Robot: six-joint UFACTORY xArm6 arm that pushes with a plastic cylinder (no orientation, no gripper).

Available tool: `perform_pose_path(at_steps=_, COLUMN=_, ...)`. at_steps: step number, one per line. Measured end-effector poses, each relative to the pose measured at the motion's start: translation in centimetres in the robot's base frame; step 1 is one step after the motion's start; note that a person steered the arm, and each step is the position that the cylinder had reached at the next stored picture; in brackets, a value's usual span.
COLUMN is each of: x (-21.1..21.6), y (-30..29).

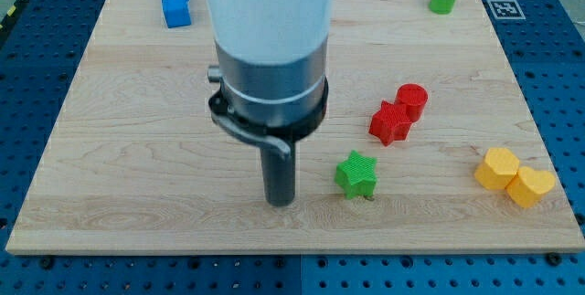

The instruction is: Move green star to green circle

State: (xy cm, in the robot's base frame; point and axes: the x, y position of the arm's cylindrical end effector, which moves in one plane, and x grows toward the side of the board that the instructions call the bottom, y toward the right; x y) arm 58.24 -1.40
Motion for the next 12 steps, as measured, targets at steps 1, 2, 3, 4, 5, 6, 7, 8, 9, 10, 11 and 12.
perform_pose_path(at_steps=1, x=3.5, y=3.6)
perform_pose_path(at_steps=2, x=3.6, y=3.9)
perform_pose_path(at_steps=3, x=3.3, y=6.3)
perform_pose_path(at_steps=4, x=2.2, y=10.2)
perform_pose_path(at_steps=5, x=2.0, y=10.6)
perform_pose_path(at_steps=6, x=1.3, y=9.5)
perform_pose_path(at_steps=7, x=0.3, y=8.4)
perform_pose_path(at_steps=8, x=-0.4, y=7.8)
perform_pose_path(at_steps=9, x=-1.5, y=7.3)
perform_pose_path(at_steps=10, x=-2.3, y=7.3)
perform_pose_path(at_steps=11, x=-3.7, y=7.4)
perform_pose_path(at_steps=12, x=-6.2, y=7.4)
